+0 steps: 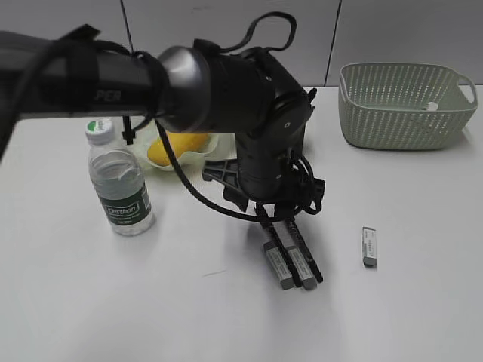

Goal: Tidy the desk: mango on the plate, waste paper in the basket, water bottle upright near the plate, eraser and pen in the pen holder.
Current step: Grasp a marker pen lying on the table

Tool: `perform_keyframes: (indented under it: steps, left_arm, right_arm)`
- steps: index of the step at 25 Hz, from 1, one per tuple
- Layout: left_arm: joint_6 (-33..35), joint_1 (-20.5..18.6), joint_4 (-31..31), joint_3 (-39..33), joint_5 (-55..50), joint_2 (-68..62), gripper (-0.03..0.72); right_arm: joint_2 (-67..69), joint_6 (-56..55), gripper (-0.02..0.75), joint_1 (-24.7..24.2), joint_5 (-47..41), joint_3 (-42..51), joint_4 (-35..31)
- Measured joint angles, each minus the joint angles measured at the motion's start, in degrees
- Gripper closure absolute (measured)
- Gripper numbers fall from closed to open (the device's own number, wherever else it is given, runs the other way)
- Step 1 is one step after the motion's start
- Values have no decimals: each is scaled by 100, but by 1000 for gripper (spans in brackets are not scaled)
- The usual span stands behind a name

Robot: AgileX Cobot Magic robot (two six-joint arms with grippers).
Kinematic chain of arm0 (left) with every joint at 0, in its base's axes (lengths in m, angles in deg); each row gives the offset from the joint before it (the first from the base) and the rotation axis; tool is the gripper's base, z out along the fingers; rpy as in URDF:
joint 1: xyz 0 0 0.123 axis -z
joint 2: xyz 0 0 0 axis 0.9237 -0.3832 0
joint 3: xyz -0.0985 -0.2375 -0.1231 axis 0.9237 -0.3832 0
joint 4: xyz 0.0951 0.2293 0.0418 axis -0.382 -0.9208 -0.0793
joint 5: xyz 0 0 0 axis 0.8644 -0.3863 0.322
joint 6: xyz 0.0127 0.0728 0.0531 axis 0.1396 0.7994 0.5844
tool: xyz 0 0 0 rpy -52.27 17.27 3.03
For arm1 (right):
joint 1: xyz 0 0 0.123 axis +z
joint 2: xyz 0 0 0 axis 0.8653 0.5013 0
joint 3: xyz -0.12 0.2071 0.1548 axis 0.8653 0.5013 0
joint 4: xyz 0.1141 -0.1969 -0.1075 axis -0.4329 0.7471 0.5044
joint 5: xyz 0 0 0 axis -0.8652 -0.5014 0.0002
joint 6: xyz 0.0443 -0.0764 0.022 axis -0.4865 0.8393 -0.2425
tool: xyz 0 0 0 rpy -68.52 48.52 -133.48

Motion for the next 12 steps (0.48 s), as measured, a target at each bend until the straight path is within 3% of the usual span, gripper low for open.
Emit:
perform_keyframes:
  steps: [12]
  left_arm:
    - [-692,-126,349,250,269,-510,309]
  right_arm:
    - [0,0,441,0,5,0,0]
